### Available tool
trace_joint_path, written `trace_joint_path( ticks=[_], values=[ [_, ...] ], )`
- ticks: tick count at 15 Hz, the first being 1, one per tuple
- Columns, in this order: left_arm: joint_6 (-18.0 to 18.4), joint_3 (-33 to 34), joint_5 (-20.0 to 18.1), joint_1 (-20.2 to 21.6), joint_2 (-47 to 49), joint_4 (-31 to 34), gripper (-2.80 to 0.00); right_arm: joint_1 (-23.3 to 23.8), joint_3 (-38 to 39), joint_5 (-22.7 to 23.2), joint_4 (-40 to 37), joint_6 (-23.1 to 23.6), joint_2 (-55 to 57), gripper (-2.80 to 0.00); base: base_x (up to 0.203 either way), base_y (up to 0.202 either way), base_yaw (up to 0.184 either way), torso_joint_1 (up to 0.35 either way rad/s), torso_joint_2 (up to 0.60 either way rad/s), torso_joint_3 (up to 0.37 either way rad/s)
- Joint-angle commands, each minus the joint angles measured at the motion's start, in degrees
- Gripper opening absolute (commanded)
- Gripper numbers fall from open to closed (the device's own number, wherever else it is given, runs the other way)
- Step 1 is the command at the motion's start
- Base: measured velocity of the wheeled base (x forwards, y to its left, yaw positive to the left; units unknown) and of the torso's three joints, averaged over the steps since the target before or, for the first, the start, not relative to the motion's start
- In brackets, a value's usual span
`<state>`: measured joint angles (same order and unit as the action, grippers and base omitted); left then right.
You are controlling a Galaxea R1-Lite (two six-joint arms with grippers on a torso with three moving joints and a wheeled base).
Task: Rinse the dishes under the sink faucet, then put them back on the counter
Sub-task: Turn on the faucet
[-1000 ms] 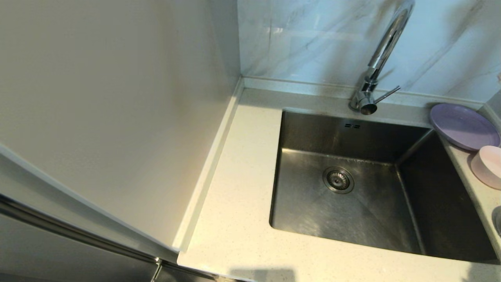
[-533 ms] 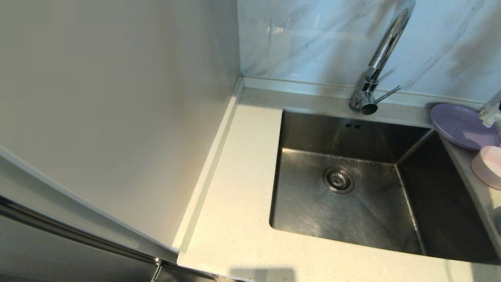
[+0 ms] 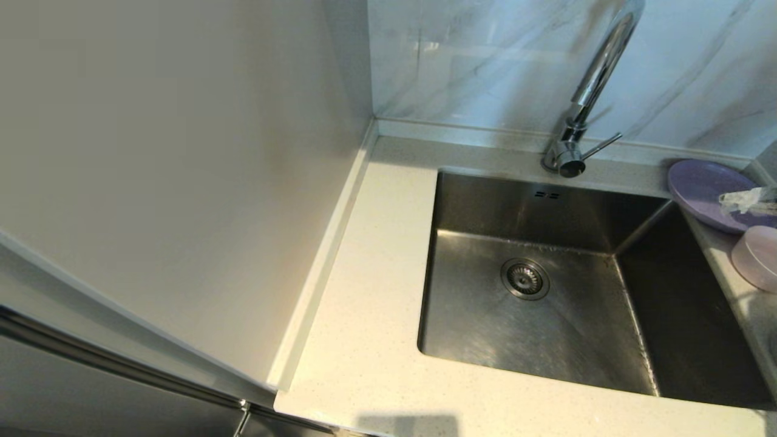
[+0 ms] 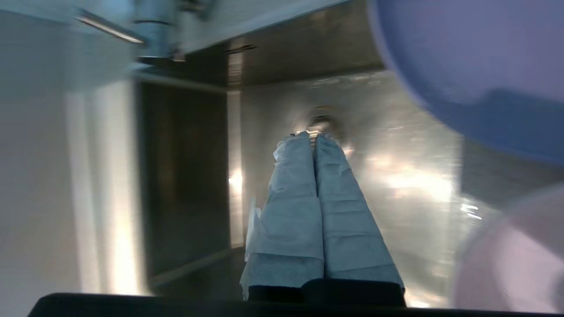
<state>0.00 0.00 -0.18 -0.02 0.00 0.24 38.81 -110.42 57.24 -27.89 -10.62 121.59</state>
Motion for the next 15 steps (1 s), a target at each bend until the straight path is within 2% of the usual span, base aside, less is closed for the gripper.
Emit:
trace_joint_path(
  ticks=[1,2,4,8,10,15],
  values=[
    [0.0,0.0,-0.1,0.0,0.0,0.0,-2.80,0.0,-1.6,6.0,2.2,-6.6,4.1,-2.80,0.000,0.000,0.000,0.000,0.00,0.000],
    [0.0,0.0,-0.1,0.0,0.0,0.0,-2.80,-0.7,-1.7,6.3,4.8,-10.2,4.6,-2.80,0.000,0.000,0.000,0.000,0.00,0.000],
    [0.0,0.0,0.0,0.0,0.0,0.0,-2.80,-1.7,-1.9,6.7,13.1,-21.3,5.9,-2.80,0.000,0.000,0.000,0.000,0.00,0.000],
    [0.0,0.0,0.0,0.0,0.0,0.0,-2.80,-3.1,-2.1,6.9,38.2,-49.4,7.7,-2.80,0.000,0.000,0.000,0.000,0.00,0.000],
    [0.0,0.0,-0.1,0.0,0.0,0.0,-2.80,-5.0,-2.1,6.8,45.5,-60.2,7.9,-2.80,0.000,0.000,0.000,0.000,0.00,0.000],
    [0.0,0.0,0.0,0.0,0.0,0.0,-2.80,-8.4,-1.2,6.9,44.4,-66.2,7.7,-2.80,0.000,0.000,0.000,0.000,0.00,0.000]
  ],
)
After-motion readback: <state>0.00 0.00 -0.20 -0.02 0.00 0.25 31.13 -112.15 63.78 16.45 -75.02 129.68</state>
